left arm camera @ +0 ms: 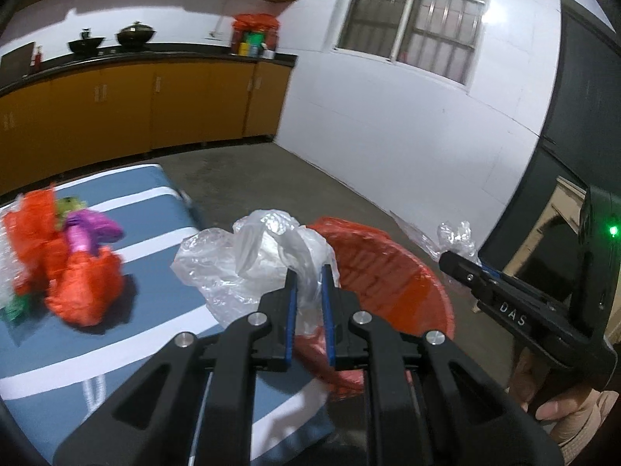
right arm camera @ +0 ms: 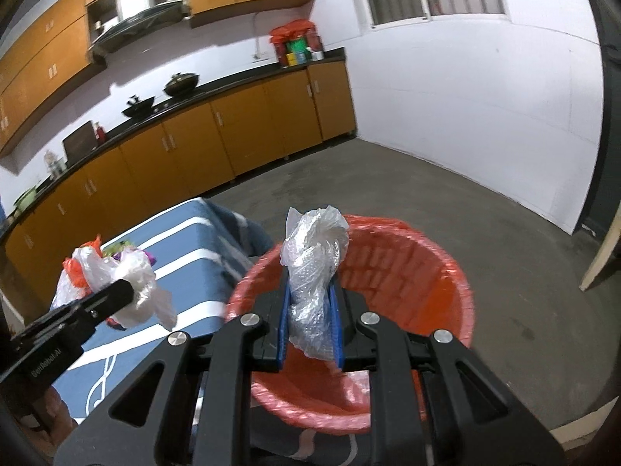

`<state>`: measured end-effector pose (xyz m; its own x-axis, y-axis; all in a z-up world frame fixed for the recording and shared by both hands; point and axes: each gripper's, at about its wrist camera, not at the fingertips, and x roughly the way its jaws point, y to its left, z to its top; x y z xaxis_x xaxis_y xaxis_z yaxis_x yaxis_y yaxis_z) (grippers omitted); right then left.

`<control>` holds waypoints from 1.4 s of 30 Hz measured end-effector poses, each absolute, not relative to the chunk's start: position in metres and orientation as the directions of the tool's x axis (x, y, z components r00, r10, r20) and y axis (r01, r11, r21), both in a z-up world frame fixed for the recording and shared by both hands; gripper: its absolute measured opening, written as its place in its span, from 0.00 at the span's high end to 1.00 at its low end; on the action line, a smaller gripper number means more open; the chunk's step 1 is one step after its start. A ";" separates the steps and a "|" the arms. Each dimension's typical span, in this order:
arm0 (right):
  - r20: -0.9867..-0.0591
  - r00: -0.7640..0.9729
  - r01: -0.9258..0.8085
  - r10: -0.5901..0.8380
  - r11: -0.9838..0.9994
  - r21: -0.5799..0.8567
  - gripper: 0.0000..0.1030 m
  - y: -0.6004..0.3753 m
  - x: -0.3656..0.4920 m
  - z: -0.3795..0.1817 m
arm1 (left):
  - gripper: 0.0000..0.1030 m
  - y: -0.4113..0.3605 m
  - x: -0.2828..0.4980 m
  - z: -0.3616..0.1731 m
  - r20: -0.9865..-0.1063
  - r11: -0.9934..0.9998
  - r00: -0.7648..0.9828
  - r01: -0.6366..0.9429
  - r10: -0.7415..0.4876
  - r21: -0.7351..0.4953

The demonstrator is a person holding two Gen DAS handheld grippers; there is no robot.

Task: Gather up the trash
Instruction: 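Carry both clear bags over the basket and open both grippers to drop them, then move both open grippers back over the bag pile on the table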

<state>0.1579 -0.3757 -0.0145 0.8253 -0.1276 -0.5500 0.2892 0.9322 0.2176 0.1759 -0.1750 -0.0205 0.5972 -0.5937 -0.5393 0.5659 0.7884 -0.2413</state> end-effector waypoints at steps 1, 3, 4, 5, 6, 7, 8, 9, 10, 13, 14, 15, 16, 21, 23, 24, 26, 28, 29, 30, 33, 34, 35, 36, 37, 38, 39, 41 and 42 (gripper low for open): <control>-0.551 0.824 0.296 -0.130 0.928 0.224 0.83 -0.380 0.158 -0.016 | 0.87 -0.179 0.178 -0.022 -0.542 0.782 0.589 0.574 -0.600 -0.242; -0.554 0.822 0.311 -0.133 0.920 0.240 0.83 -0.390 0.157 -0.018 | 0.87 -0.191 0.182 -0.025 -0.550 0.771 0.571 0.588 -0.609 -0.245; -0.555 0.821 0.316 -0.134 0.916 0.246 0.83 -0.393 0.157 -0.019 | 0.87 -0.196 0.185 -0.027 -0.555 0.766 0.562 0.593 -0.614 -0.247; -0.555 0.821 0.320 -0.135 0.913 0.253 0.83 -0.397 0.158 -0.019 | 0.87 -0.203 0.188 -0.029 -0.560 0.761 0.552 0.598 -0.618 -0.250; -0.554 0.821 0.323 -0.136 0.911 0.256 0.83 -0.399 0.159 -0.020 | 0.87 -0.206 0.191 -0.030 -0.563 0.757 0.544 0.602 -0.622 -0.253; -0.553 0.822 0.326 -0.138 0.910 0.258 0.83 -0.401 0.158 -0.020 | 0.87 -0.210 0.194 -0.031 -0.566 0.753 0.537 0.606 -0.625 -0.257; -0.550 0.823 0.328 -0.140 0.909 0.258 0.83 -0.404 0.159 -0.020 | 0.87 -0.216 0.197 -0.033 -0.569 0.747 0.527 0.611 -0.631 -0.261; -0.549 0.824 0.329 -0.142 0.908 0.259 0.83 -0.404 0.159 -0.020 | 0.87 -0.218 0.199 -0.034 -0.572 0.743 0.520 0.616 -0.634 -0.264; -0.546 0.825 0.330 -0.144 0.907 0.260 0.83 -0.407 0.159 -0.020 | 0.87 -0.222 0.200 -0.036 -0.575 0.738 0.513 0.620 -0.638 -0.266; -0.539 0.830 0.333 -0.145 0.903 0.271 0.81 -0.413 0.162 -0.020 | 0.84 -0.234 0.206 -0.042 -0.591 0.728 0.490 0.631 -0.641 -0.268; -0.539 0.831 0.331 -0.138 0.901 0.280 0.81 -0.416 0.164 -0.020 | 0.82 -0.237 0.208 -0.044 -0.595 0.729 0.486 0.630 -0.640 -0.269; -0.537 0.833 0.330 -0.134 0.899 0.287 0.78 -0.419 0.164 -0.019 | 0.79 -0.240 0.210 -0.047 -0.602 0.728 0.480 0.629 -0.639 -0.272; -0.534 0.836 0.328 -0.128 0.896 0.298 0.77 -0.421 0.165 -0.020 | 0.76 -0.243 0.212 -0.049 -0.608 0.729 0.474 0.626 -0.637 -0.276; -0.537 0.835 0.329 -0.120 0.891 0.312 0.65 -0.424 0.165 -0.024 | 0.66 -0.247 0.220 -0.062 -0.632 0.734 0.452 0.611 -0.630 -0.296; -0.538 0.834 0.334 -0.121 0.888 0.317 0.62 -0.425 0.163 -0.026 | 0.63 -0.245 0.221 -0.066 -0.637 0.741 0.455 0.605 -0.622 -0.291; -0.540 0.833 0.336 -0.122 0.886 0.318 0.61 -0.425 0.163 -0.027 | 0.62 -0.242 0.220 -0.068 -0.639 0.742 0.454 0.602 -0.621 -0.294; -0.543 0.830 0.342 -0.126 0.885 0.317 0.61 -0.425 0.162 -0.028 | 0.61 -0.237 0.222 -0.070 -0.644 0.750 0.455 0.589 -0.615 -0.300; -0.546 0.827 0.348 -0.134 0.885 0.310 0.61 -0.424 0.161 -0.027 | 0.58 -0.232 0.222 -0.070 -0.645 0.764 0.472 0.577 -0.601 -0.290; -0.547 0.824 0.354 -0.146 0.888 0.295 0.56 -0.421 0.160 -0.026 | 0.56 -0.227 0.220 -0.069 -0.643 0.782 0.499 0.563 -0.580 -0.268; -0.547 0.823 0.357 -0.156 0.889 0.285 0.50 -0.422 0.161 -0.026 | 0.50 -0.222 0.218 -0.068 -0.640 0.798 0.525 0.550 -0.561 -0.248; -0.535 0.820 0.375 -0.205 0.898 0.231 0.40 -0.415 0.159 -0.021 | 0.39 -0.203 0.212 -0.065 -0.625 0.846 0.606 0.500 -0.493 -0.184; -0.533 0.819 0.375 -0.213 0.901 0.216 0.39 -0.411 0.159 -0.020 | 0.37 -0.197 0.211 -0.064 -0.622 0.859 0.623 0.483 -0.474 -0.171; -0.532 0.820 0.370 -0.214 0.905 0.207 0.36 -0.408 0.159 -0.020 | 0.36 -0.187 0.210 -0.064 -0.621 0.874 0.642 0.461 -0.449 -0.156; -0.532 0.820 0.366 -0.212 0.908 0.203 0.35 -0.406 0.160 -0.019 | 0.36 -0.180 0.208 -0.063 -0.619 0.882 0.654 0.448 -0.435 -0.146; -0.532 0.821 0.360 -0.208 0.912 0.198 0.35 -0.402 0.162 -0.018 | 0.35 -0.173 0.207 -0.063 -0.617 0.892 0.667 0.432 -0.417 -0.135; -0.534 0.822 0.349 -0.200 0.917 0.195 0.35 -0.396 0.164 -0.018 | 0.35 -0.161 0.205 -0.063 -0.613 0.905 0.687 0.409 -0.390 -0.118; -0.535 0.823 0.341 -0.193 0.920 0.194 0.35 -0.393 0.166 -0.018 | 0.34 -0.153 0.203 -0.061 -0.611 0.915 0.700 0.390 -0.369 -0.104; -0.538 0.826 0.313 -0.168 0.930 0.191 0.35 -0.382 0.172 -0.018 | 0.33 -0.135 0.202 -0.060 -0.605 0.935 0.728 0.346 -0.323 -0.083; -0.540 0.828 0.296 -0.153 0.936 0.189 0.35 -0.375 0.175 -0.018 | 0.32 -0.120 0.201 -0.060 -0.601 0.946 0.743 0.314 -0.297 -0.079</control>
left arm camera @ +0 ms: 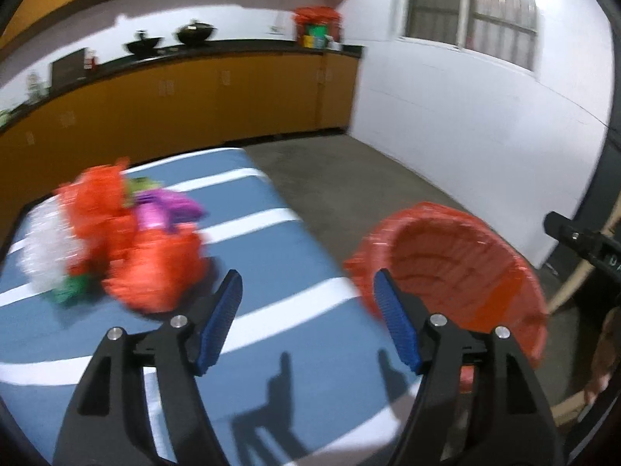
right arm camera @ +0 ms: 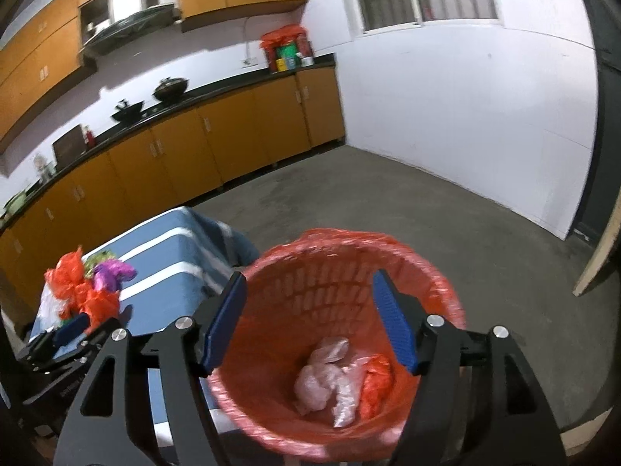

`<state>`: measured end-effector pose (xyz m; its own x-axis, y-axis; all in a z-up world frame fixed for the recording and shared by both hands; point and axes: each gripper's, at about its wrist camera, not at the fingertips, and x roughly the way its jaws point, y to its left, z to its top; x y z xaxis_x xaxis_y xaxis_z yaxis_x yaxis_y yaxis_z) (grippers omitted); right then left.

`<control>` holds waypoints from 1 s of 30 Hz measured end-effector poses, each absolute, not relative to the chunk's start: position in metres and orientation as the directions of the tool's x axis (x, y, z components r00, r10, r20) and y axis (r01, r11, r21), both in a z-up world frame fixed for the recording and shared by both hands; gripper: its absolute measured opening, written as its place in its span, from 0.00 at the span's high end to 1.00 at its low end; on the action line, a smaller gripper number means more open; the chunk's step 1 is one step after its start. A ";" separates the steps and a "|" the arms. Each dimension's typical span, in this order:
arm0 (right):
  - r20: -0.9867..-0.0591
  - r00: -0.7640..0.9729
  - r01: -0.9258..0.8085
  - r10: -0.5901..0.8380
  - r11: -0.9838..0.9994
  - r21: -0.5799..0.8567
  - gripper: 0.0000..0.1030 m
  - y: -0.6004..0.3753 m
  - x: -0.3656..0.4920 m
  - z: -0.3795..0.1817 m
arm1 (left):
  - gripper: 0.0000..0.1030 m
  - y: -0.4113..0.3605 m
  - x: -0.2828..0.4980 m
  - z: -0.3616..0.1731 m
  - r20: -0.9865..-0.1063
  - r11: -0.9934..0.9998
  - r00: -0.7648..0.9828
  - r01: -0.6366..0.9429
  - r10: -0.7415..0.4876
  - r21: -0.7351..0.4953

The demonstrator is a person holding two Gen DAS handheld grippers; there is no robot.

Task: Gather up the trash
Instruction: 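Move both open grippers back over the bag pile on the table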

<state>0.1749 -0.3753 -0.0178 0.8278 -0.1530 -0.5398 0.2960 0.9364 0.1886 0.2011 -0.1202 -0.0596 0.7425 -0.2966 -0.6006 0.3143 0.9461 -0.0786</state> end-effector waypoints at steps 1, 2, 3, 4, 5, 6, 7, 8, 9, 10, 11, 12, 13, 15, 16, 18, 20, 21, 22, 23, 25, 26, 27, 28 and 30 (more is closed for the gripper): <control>-0.541 0.830 0.275 -0.135 0.943 0.187 0.35 -0.368 0.179 -0.018 | 0.32 -0.110 0.201 -0.059 -0.598 0.954 0.752 0.289 -0.276 -0.076; -0.543 0.831 0.257 -0.119 0.948 0.187 0.35 -0.361 0.181 -0.018 | 0.32 -0.097 0.200 -0.059 -0.596 0.962 0.762 0.263 -0.253 -0.073; -0.545 0.832 0.238 -0.101 0.953 0.186 0.35 -0.354 0.185 -0.018 | 0.32 -0.083 0.199 -0.059 -0.593 0.971 0.773 0.230 -0.226 -0.071; -0.547 0.833 0.216 -0.083 0.959 0.184 0.35 -0.346 0.188 -0.017 | 0.32 -0.071 0.198 -0.060 -0.591 0.977 0.781 0.200 -0.201 -0.068; -0.548 0.834 0.190 -0.062 0.965 0.180 0.35 -0.335 0.192 -0.017 | 0.31 -0.059 0.197 -0.060 -0.589 0.983 0.789 0.171 -0.176 -0.065; -0.549 0.835 0.167 -0.045 0.971 0.174 0.36 -0.325 0.196 -0.017 | 0.31 -0.044 0.195 -0.060 -0.586 0.989 0.798 0.133 -0.142 -0.060; -0.549 0.835 0.144 -0.029 0.975 0.168 0.36 -0.314 0.198 -0.016 | 0.31 -0.030 0.194 -0.060 -0.583 0.994 0.805 0.098 -0.111 -0.055; -0.551 0.834 0.109 -0.001 0.981 0.162 0.37 -0.299 0.204 -0.016 | 0.31 -0.017 0.193 -0.060 -0.580 0.996 0.810 0.066 -0.084 -0.052; -0.553 0.833 0.087 0.016 0.983 0.159 0.37 -0.290 0.208 -0.016 | 0.31 -0.007 0.191 -0.061 -0.577 0.998 0.814 0.042 -0.064 -0.050; -0.554 0.832 0.069 0.030 0.985 0.158 0.37 -0.282 0.211 -0.016 | 0.31 0.004 0.189 -0.061 -0.573 0.999 0.818 0.017 -0.041 -0.048; -0.556 0.830 0.042 0.052 0.987 0.156 0.37 -0.269 0.216 -0.016 | 0.31 0.018 0.187 -0.061 -0.569 0.999 0.822 -0.014 -0.013 -0.043; -0.557 0.828 0.020 0.070 0.988 0.153 0.37 -0.258 0.220 -0.016 | 0.31 0.028 0.186 -0.060 -0.566 0.999 0.824 -0.037 0.009 -0.039; -0.559 0.825 0.001 0.085 0.989 0.151 0.37 -0.249 0.224 -0.017 | 0.31 0.037 0.184 -0.060 -0.562 0.998 0.827 -0.054 0.024 -0.037; -0.566 0.816 -0.042 0.119 0.988 0.148 0.37 -0.227 0.233 -0.020 | 0.31 0.056 0.180 -0.058 -0.553 0.995 0.831 -0.094 0.060 -0.033; -0.571 0.811 -0.058 0.132 0.987 0.147 0.37 -0.217 0.237 -0.022 | 0.31 0.063 0.179 -0.058 -0.550 0.993 0.832 -0.110 0.074 -0.033; -0.582 0.798 -0.091 0.158 0.985 0.143 0.37 -0.197 0.246 -0.027 | 0.30 0.078 0.178 -0.056 -0.543 0.989 0.833 -0.142 0.102 -0.033; -0.591 0.788 -0.118 0.173 0.984 0.131 0.37 -0.178 0.255 -0.032 | 0.29 0.089 0.178 -0.056 -0.539 0.985 0.834 -0.166 0.122 -0.034; -0.595 0.783 -0.129 0.179 0.984 0.126 0.37 -0.171 0.259 -0.035 | 0.29 0.097 0.178 -0.056 -0.537 0.983 0.833 -0.181 0.133 -0.037; -0.599 0.779 -0.137 0.183 0.983 0.121 0.37 -0.163 0.263 -0.038 | 0.28 0.102 0.177 -0.056 -0.537 0.981 0.832 -0.188 0.139 -0.038; -0.604 0.774 -0.146 0.188 0.982 0.118 0.37 -0.154 0.270 -0.040 | 0.28 0.107 0.177 -0.057 -0.536 0.980 0.832 -0.197 0.145 -0.040; -0.611 0.768 -0.150 0.189 0.982 0.115 0.37 -0.144 0.279 -0.045 | 0.28 0.117 0.177 -0.058 -0.536 0.976 0.830 -0.213 0.158 -0.043; -0.619 0.763 -0.149 0.187 0.982 0.114 0.37 -0.138 0.287 -0.049 | 0.28 0.123 0.178 -0.058 -0.535 0.974 0.829 -0.222 0.163 -0.048; -0.624 0.759 -0.146 0.185 0.983 0.114 0.37 -0.135 0.292 -0.051 | 0.28 0.127 0.177 -0.058 -0.535 0.972 0.829 -0.228 0.165 -0.052; -0.630 0.755 -0.140 0.181 0.983 0.115 0.37 -0.132 0.297 -0.054 | 0.28 0.130 0.176 -0.059 -0.534 0.971 0.829 -0.231 0.166 -0.056; -0.640 0.747 -0.128 0.178 0.984 0.123 0.37 -0.129 0.307 -0.059 | 0.28 0.137 0.178 -0.060 -0.535 0.969 0.828 -0.240 0.169 -0.066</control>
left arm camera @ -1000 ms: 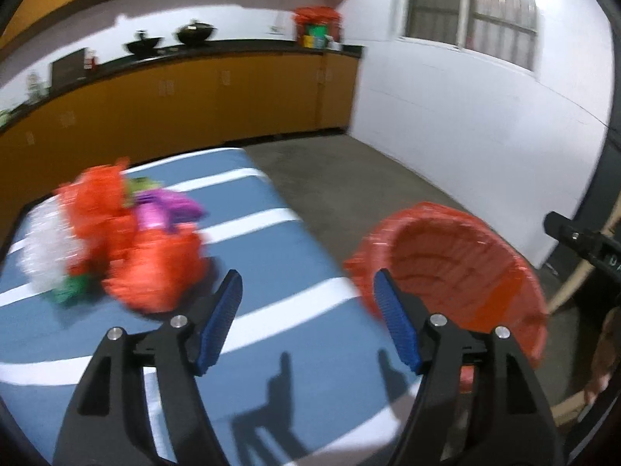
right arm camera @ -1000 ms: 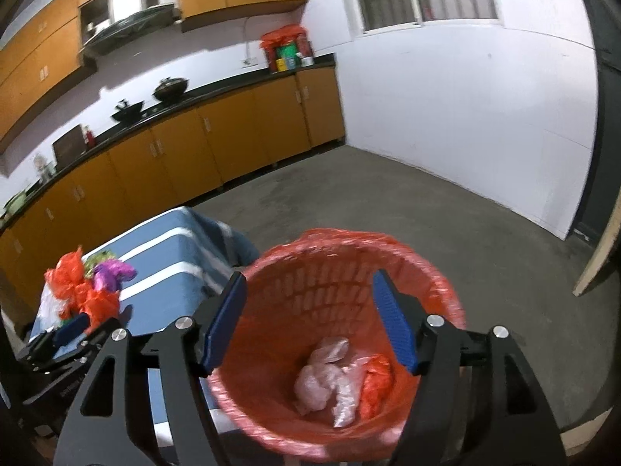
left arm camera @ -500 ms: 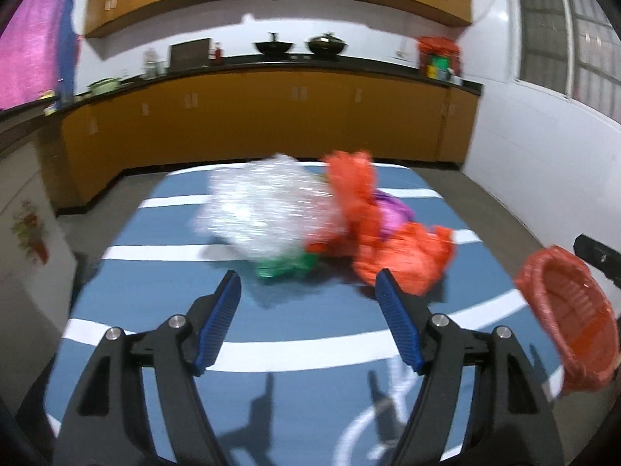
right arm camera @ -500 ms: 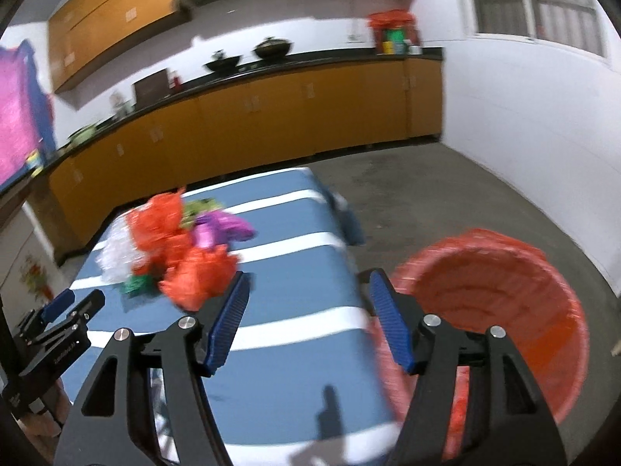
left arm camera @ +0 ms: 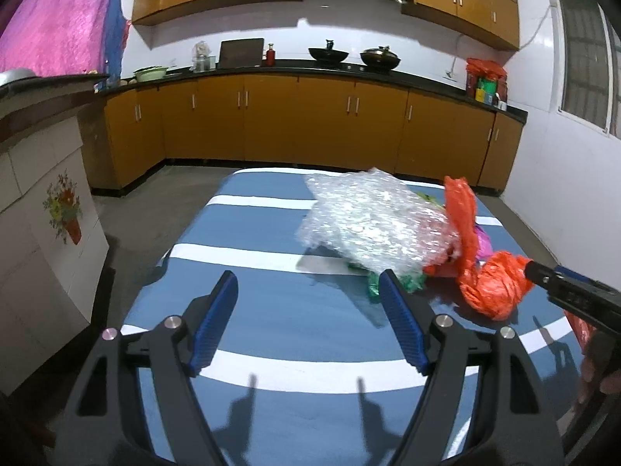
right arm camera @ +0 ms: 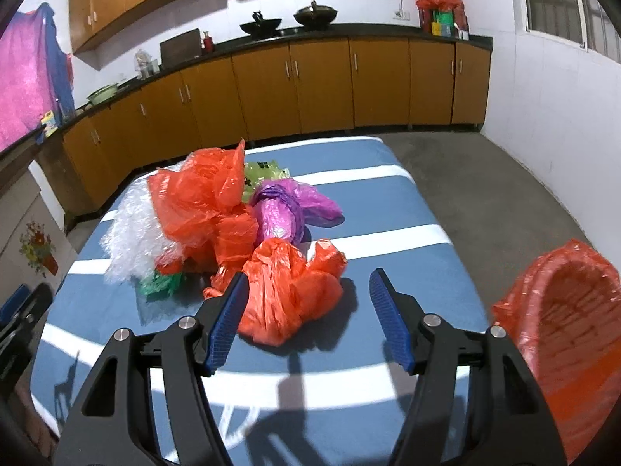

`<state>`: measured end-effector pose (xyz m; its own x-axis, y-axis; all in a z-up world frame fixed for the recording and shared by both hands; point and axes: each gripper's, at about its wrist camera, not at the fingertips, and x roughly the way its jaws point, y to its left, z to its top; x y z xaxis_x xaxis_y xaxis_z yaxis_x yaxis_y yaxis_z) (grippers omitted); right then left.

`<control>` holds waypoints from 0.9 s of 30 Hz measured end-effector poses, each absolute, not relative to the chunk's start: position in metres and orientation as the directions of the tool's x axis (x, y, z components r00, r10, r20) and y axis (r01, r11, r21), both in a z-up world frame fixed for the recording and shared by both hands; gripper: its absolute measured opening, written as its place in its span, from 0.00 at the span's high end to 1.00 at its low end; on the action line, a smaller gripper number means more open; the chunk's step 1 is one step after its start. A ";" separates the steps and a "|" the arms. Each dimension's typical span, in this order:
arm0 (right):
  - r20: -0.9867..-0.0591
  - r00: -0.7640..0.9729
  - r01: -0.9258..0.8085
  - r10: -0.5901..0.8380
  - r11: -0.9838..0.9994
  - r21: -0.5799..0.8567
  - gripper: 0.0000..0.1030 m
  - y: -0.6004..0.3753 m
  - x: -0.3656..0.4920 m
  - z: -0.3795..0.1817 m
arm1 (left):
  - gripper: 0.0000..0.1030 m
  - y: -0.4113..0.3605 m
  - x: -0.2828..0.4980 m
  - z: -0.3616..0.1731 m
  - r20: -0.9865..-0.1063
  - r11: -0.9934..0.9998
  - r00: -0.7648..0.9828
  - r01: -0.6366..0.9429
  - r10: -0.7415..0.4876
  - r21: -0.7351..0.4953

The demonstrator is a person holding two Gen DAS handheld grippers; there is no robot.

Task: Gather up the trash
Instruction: 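Move both open grippers back over the bag pile on the table, then grasp a red bag with the right gripper while the left gripper grasps the bubble wrap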

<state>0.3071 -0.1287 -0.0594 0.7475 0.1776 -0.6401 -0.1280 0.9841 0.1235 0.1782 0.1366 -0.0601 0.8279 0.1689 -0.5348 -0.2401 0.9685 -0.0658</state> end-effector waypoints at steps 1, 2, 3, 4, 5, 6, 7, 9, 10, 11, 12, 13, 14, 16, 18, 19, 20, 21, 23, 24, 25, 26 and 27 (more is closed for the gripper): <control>-0.644 0.745 -0.122 0.175 0.984 0.126 0.37 -0.127 0.311 -0.061 | 0.28 0.140 0.179 -0.061 -0.536 0.968 0.827 -0.242 0.168 -0.070; -0.649 0.741 -0.119 0.173 0.985 0.127 0.37 -0.125 0.316 -0.064 | 0.28 0.142 0.180 -0.061 -0.536 0.967 0.827 -0.244 0.168 -0.074; -0.652 0.739 -0.116 0.168 0.986 0.123 0.37 -0.123 0.319 -0.066 | 0.28 0.144 0.182 -0.062 -0.537 0.966 0.827 -0.245 0.166 -0.079; -0.658 0.736 -0.113 0.161 0.987 0.115 0.37 -0.122 0.322 -0.069 | 0.28 0.145 0.184 -0.062 -0.538 0.966 0.827 -0.244 0.162 -0.084; -0.666 0.730 -0.113 0.156 0.988 0.107 0.37 -0.120 0.326 -0.072 | 0.28 0.146 0.186 -0.062 -0.539 0.966 0.827 -0.242 0.158 -0.088; -0.674 0.722 -0.114 0.155 0.988 0.105 0.37 -0.118 0.328 -0.075 | 0.28 0.146 0.188 -0.063 -0.539 0.967 0.828 -0.239 0.154 -0.090; -0.684 0.713 -0.115 0.156 0.988 0.105 0.37 -0.117 0.330 -0.078 | 0.28 0.146 0.190 -0.064 -0.540 0.968 0.829 -0.234 0.149 -0.092; -0.702 0.692 -0.129 0.169 0.985 0.110 0.49 -0.115 0.332 -0.086 | 0.28 0.146 0.197 -0.065 -0.544 0.970 0.829 -0.221 0.133 -0.100; -0.713 0.678 -0.142 0.177 0.984 0.109 0.51 -0.114 0.333 -0.090 | 0.28 0.146 0.202 -0.066 -0.548 0.971 0.828 -0.214 0.122 -0.108; -0.715 0.674 -0.152 0.185 0.982 0.110 0.57 -0.113 0.334 -0.092 | 0.28 0.145 0.205 -0.066 -0.550 0.971 0.827 -0.212 0.116 -0.114; -0.714 0.673 -0.163 0.195 0.980 0.113 0.63 -0.112 0.332 -0.093 | 0.28 0.144 0.211 -0.066 -0.554 0.970 0.827 -0.204 0.101 -0.129; -0.714 0.671 -0.173 0.200 0.979 0.112 0.65 -0.111 0.330 -0.093 | 0.29 0.143 0.215 -0.066 -0.556 0.970 0.826 -0.200 0.092 -0.136; -0.712 0.673 -0.184 0.202 0.977 0.104 0.68 -0.110 0.329 -0.093 | 0.29 0.142 0.219 -0.065 -0.557 0.970 0.826 -0.195 0.083 -0.145; -0.707 0.676 -0.205 0.205 0.975 0.087 0.72 -0.109 0.324 -0.090 | 0.29 0.138 0.234 -0.063 -0.557 0.971 0.828 -0.178 0.061 -0.159; -0.705 0.678 -0.216 0.208 0.973 0.079 0.75 -0.111 0.319 -0.089 | 0.29 0.134 0.245 -0.060 -0.555 0.973 0.830 -0.168 0.052 -0.160; -0.705 0.678 -0.218 0.207 0.973 0.076 0.75 -0.113 0.317 -0.088 | 0.29 0.131 0.253 -0.059 -0.553 0.974 0.832 -0.164 0.051 -0.158; -0.704 0.680 -0.218 0.204 0.973 0.071 0.76 -0.115 0.313 -0.087 | 0.29 0.129 0.263 -0.058 -0.553 0.974 0.831 -0.165 0.052 -0.156; -0.704 0.681 -0.216 0.202 0.974 0.070 0.76 -0.118 0.310 -0.087 | 0.29 0.127 0.271 -0.057 -0.556 0.973 0.830 -0.165 0.050 -0.159; -0.705 0.680 -0.210 0.201 0.975 0.075 0.76 -0.125 0.305 -0.087 | 0.33 0.124 0.290 -0.058 -0.572 0.972 0.819 -0.166 0.044 -0.164; -0.707 0.678 -0.205 0.201 0.975 0.081 0.76 -0.128 0.304 -0.088 | 0.35 0.124 0.298 -0.058 -0.583 0.973 0.812 -0.165 0.040 -0.163; -0.708 0.676 -0.199 0.202 0.976 0.089 0.76 -0.132 0.302 -0.087 | 0.37 0.124 0.306 -0.059 -0.597 0.973 0.801 -0.165 0.037 -0.161; -0.710 0.675 -0.196 0.203 0.976 0.092 0.76 -0.133 0.302 -0.087 | 0.39 0.122 0.316 -0.062 -0.615 0.974 0.788 -0.166 0.036 -0.156; -0.711 0.673 -0.193 0.204 0.976 0.098 0.76 -0.136 0.301 -0.087 | 0.40 0.119 0.323 -0.063 -0.629 0.974 0.776 -0.168 0.037 -0.150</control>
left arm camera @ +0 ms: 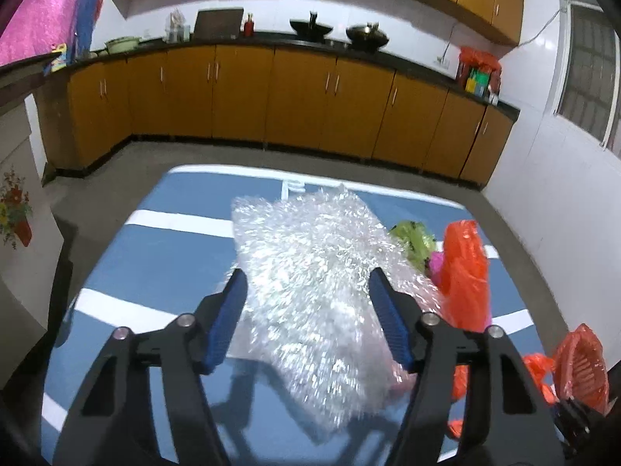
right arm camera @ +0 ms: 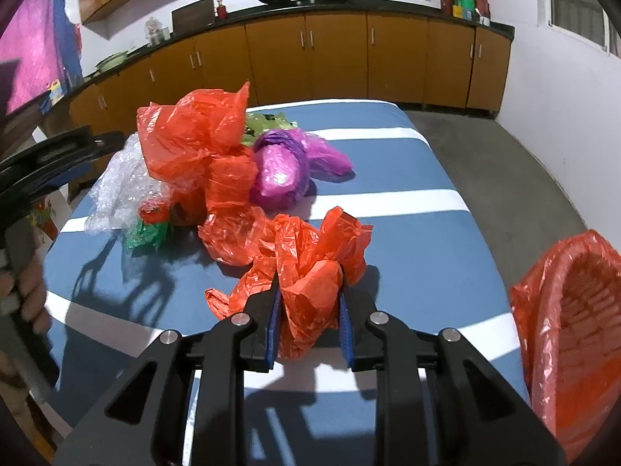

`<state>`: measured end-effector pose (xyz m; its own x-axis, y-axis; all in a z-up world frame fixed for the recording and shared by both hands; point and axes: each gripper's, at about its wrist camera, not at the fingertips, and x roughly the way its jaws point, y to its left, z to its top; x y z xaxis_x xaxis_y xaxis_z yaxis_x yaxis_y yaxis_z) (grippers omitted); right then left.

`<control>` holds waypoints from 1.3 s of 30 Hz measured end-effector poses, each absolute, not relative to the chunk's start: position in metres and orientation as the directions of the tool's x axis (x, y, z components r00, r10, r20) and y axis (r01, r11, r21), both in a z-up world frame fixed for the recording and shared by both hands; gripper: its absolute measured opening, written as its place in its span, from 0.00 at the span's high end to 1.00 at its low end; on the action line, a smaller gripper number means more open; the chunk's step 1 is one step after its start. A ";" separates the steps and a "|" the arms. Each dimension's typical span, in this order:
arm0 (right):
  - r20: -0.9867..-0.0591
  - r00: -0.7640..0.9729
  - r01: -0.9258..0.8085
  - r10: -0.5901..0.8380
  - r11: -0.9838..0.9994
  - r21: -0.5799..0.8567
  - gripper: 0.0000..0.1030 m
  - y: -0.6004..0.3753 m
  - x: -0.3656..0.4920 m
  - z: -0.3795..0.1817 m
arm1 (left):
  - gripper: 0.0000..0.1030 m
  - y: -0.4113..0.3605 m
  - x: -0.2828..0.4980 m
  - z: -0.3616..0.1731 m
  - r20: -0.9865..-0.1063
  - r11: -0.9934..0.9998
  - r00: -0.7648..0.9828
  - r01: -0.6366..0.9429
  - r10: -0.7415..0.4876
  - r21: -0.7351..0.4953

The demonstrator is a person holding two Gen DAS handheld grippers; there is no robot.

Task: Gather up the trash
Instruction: 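Grasp a red bag with the right gripper while the left gripper grasps the bubble wrap, then lift the bubble wrap with the left gripper while the right gripper holds the red bag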

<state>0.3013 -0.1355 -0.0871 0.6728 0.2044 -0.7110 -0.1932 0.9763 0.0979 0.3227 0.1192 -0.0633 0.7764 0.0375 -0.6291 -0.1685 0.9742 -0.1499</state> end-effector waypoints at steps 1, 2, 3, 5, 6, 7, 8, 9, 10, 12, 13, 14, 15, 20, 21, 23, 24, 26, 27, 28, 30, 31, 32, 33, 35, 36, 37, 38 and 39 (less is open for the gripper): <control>-0.712 0.671 -0.192 0.206 0.976 0.101 0.76 -0.136 0.302 -0.087 | 0.42 0.118 0.328 -0.066 -0.641 0.975 0.766 -0.168 0.036 -0.146; -0.713 0.670 -0.192 0.209 0.976 0.105 0.76 -0.137 0.301 -0.087 | 0.44 0.117 0.332 -0.069 -0.654 0.976 0.756 -0.165 0.032 -0.142; -0.713 0.669 -0.193 0.210 0.975 0.106 0.76 -0.138 0.302 -0.087 | 0.46 0.115 0.336 -0.074 -0.669 0.978 0.742 -0.165 0.039 -0.126; -0.712 0.669 -0.195 0.213 0.975 0.108 0.76 -0.138 0.303 -0.087 | 0.50 0.111 0.339 -0.081 -0.681 0.981 0.731 -0.160 0.043 -0.109; -0.711 0.669 -0.196 0.215 0.974 0.110 0.76 -0.137 0.302 -0.087 | 0.56 0.110 0.339 -0.083 -0.682 0.982 0.731 -0.154 0.039 -0.109; -0.711 0.669 -0.196 0.216 0.974 0.112 0.76 -0.138 0.302 -0.087 | 0.62 0.110 0.338 -0.085 -0.682 0.983 0.731 -0.145 0.031 -0.110; -0.710 0.669 -0.195 0.217 0.974 0.114 0.76 -0.138 0.301 -0.087 | 0.66 0.108 0.337 -0.085 -0.681 0.985 0.732 -0.135 0.025 -0.109; -0.710 0.669 -0.194 0.219 0.974 0.117 0.76 -0.139 0.301 -0.088 | 0.76 0.105 0.336 -0.085 -0.678 0.987 0.735 -0.117 0.014 -0.107; -0.710 0.669 -0.193 0.220 0.974 0.119 0.76 -0.139 0.301 -0.088 | 0.84 0.102 0.335 -0.085 -0.675 0.989 0.738 -0.101 0.004 -0.105; -0.710 0.668 -0.190 0.223 0.974 0.127 0.76 -0.141 0.300 -0.087 | 0.91 0.099 0.329 -0.085 -0.670 0.992 0.743 -0.082 -0.003 -0.095; -0.710 0.668 -0.189 0.223 0.974 0.128 0.76 -0.142 0.300 -0.087 | 0.93 0.098 0.328 -0.085 -0.668 0.992 0.745 -0.078 -0.008 -0.098; -0.710 0.668 -0.188 0.223 0.974 0.130 0.76 -0.143 0.299 -0.087 | 0.93 0.099 0.325 -0.084 -0.665 0.991 0.747 -0.076 -0.014 -0.106; -0.709 0.669 -0.187 0.223 0.974 0.129 0.76 -0.144 0.298 -0.086 | 0.95 0.101 0.322 -0.084 -0.662 0.990 0.750 -0.075 -0.022 -0.117; -0.696 0.681 -0.183 0.226 0.974 0.137 0.76 -0.149 0.292 -0.079 | 0.98 0.110 0.300 -0.077 -0.635 0.986 0.771 -0.059 -0.053 -0.154; -0.692 0.685 -0.182 0.227 0.973 0.140 0.76 -0.150 0.290 -0.077 | 0.98 0.112 0.295 -0.074 -0.628 0.986 0.776 -0.056 -0.057 -0.159; -0.685 0.692 -0.181 0.230 0.973 0.143 0.76 -0.150 0.287 -0.074 | 0.98 0.115 0.286 -0.068 -0.612 0.984 0.788 -0.048 -0.067 -0.170; -0.681 0.695 -0.181 0.230 0.973 0.144 0.76 -0.151 0.286 -0.072 | 0.98 0.115 0.281 -0.065 -0.605 0.984 0.793 -0.045 -0.071 -0.175; -0.675 0.700 -0.184 0.233 0.972 0.145 0.76 -0.151 0.282 -0.069 | 0.98 0.117 0.270 -0.059 -0.590 0.983 0.804 -0.038 -0.077 -0.180; -0.673 0.702 -0.185 0.234 0.972 0.145 0.76 -0.151 0.281 -0.068 | 0.98 0.117 0.265 -0.057 -0.584 0.983 0.808 -0.034 -0.080 -0.182; -0.671 0.704 -0.185 0.234 0.972 0.145 0.76 -0.150 0.279 -0.067 | 0.98 0.117 0.261 -0.055 -0.579 0.983 0.811 -0.030 -0.083 -0.183; -0.666 0.708 -0.187 0.236 0.972 0.145 0.76 -0.150 0.275 -0.065 | 0.98 0.116 0.249 -0.052 -0.569 0.983 0.818 -0.022 -0.088 -0.183; -0.663 0.710 -0.187 0.237 0.971 0.146 0.76 -0.151 0.272 -0.063 | 0.98 0.116 0.245 -0.050 -0.565 0.983 0.820 -0.019 -0.090 -0.184; -0.661 0.712 -0.187 0.237 0.971 0.147 0.76 -0.152 0.272 -0.062 | 0.98 0.116 0.240 -0.049 -0.561 0.982 0.822 -0.015 -0.095 -0.188; -0.659 0.714 -0.187 0.237 0.971 0.147 0.76 -0.153 0.271 -0.061 | 0.98 0.116 0.236 -0.048 -0.558 0.981 0.824 -0.010 -0.100 -0.192; -0.652 0.720 -0.184 0.237 0.972 0.149 0.76 -0.155 0.268 -0.058 | 0.98 0.115 0.227 -0.045 -0.551 0.980 0.828 -0.005 -0.106 -0.196; -0.650 0.722 -0.184 0.236 0.972 0.149 0.76 -0.156 0.267 -0.057 | 0.98 0.115 0.223 -0.044 -0.547 0.980 0.830 0.000 -0.112 -0.201; -0.647 0.725 -0.184 0.236 0.972 0.149 0.76 -0.157 0.266 -0.056 | 0.98 0.114 0.220 -0.042 -0.543 0.979 0.832 0.005 -0.116 -0.203; -0.644 0.728 -0.182 0.235 0.972 0.148 0.76 -0.158 0.264 -0.054 | 0.98 0.112 0.216 -0.040 -0.538 0.979 0.834 0.011 -0.122 -0.205; -0.640 0.731 -0.182 0.235 0.972 0.148 0.77 -0.159 0.263 -0.052 | 0.98 0.110 0.213 -0.038 -0.533 0.978 0.836 0.018 -0.129 -0.209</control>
